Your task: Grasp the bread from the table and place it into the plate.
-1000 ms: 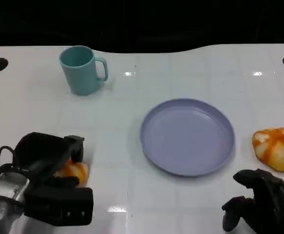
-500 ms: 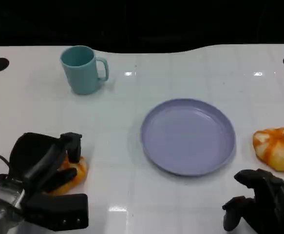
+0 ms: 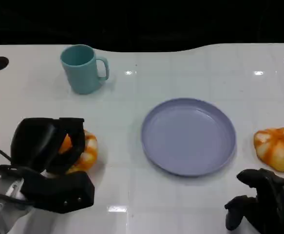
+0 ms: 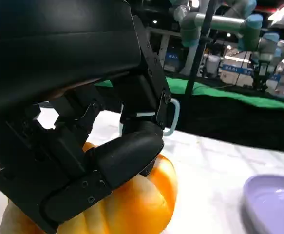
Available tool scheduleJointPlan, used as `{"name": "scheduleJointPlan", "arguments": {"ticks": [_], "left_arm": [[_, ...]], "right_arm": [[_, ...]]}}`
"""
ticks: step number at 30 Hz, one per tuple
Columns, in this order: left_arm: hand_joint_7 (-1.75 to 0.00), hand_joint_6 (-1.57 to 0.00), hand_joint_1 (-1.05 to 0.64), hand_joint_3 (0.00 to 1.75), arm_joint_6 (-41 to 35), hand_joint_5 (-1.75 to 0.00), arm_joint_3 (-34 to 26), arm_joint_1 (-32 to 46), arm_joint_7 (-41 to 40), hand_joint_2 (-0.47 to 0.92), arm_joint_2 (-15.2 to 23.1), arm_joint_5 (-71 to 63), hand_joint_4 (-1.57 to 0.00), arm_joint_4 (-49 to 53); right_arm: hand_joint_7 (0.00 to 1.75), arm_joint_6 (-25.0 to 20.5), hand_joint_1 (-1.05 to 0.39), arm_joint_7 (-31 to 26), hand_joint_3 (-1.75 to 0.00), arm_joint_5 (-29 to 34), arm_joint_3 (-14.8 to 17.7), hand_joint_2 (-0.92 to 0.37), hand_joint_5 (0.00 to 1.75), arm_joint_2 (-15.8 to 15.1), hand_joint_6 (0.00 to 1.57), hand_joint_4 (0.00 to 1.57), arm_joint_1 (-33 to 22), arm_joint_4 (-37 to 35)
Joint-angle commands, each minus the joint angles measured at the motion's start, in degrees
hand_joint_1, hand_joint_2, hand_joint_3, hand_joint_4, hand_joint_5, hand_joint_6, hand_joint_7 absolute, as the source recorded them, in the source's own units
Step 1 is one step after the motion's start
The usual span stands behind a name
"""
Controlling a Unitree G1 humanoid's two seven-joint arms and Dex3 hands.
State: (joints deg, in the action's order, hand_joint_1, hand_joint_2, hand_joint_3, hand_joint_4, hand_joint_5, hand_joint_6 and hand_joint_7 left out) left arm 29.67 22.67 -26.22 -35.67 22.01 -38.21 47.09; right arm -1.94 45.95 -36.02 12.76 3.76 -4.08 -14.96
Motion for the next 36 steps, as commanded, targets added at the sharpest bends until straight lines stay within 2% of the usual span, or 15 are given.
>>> {"name": "scheduleJointPlan", "arguments": {"ticks": [1,3,12,17,25,33,36], "left_arm": [[-1.75,-1.52,-0.80,1.75,0.30,-1.75,-1.57,0.75,0.52,0.72,0.67,0.41,-1.57,-3.84],[-1.75,-1.54,-0.81,1.75,0.51,-1.75,-1.89,0.53,0.92,0.75,0.66,0.48,-1.57,-4.79],[-1.75,-1.53,-0.87,1.75,0.24,-1.75,-3.50,-1.92,5.25,0.70,-1.53,1.68,-1.57,-7.43],[-1.75,-1.42,-0.87,1.73,1.53,-1.75,-3.01,-5.46,5.46,0.63,-3.96,1.56,-1.57,-5.26],[-1.75,-1.38,-0.88,1.64,3.66,-1.75,-1.48,-11.89,5.31,0.63,-9.12,1.17,-1.57,0.99],[-1.75,-1.23,-0.89,1.56,5.53,-1.75,0.91,-17.98,3.89,0.64,-14.46,0.03,-1.56,7.75],[-1.75,-1.16,-0.87,1.50,5.11,-1.75,2.14,-20.37,4.12,0.63,-17.14,-0.59,-1.49,10.28]], "right_arm": [[0.21,0.32,-0.58,0.28,-0.29,-0.39,0.37,-0.92,0.60,-0.66,1.57,1.57,0.01,-0.28],[0.20,0.58,-0.58,0.49,-0.29,-0.38,0.40,-0.92,0.60,-0.61,1.57,1.57,0.12,-0.51],[0.20,0.58,-0.58,1.03,-0.31,-0.43,0.45,-0.92,0.59,-0.72,1.57,1.57,0.41,-1.11],[0.20,0.93,-0.59,0.79,-0.29,0.17,0.28,-0.92,0.60,-0.85,1.57,1.57,0.45,-1.19],[0.22,-0.14,-0.58,0.11,-0.28,-0.38,0.28,-0.92,0.61,-0.62,1.57,1.57,0.13,-0.57],[0.21,0.40,-0.58,0.71,-0.28,-0.41,0.52,-0.92,0.60,-0.58,1.57,1.57,0.38,-1.42],[0.20,0.50,-0.58,1.06,-0.29,-0.48,0.61,-0.92,0.58,-0.54,1.57,1.57,0.48,-1.91]]}}
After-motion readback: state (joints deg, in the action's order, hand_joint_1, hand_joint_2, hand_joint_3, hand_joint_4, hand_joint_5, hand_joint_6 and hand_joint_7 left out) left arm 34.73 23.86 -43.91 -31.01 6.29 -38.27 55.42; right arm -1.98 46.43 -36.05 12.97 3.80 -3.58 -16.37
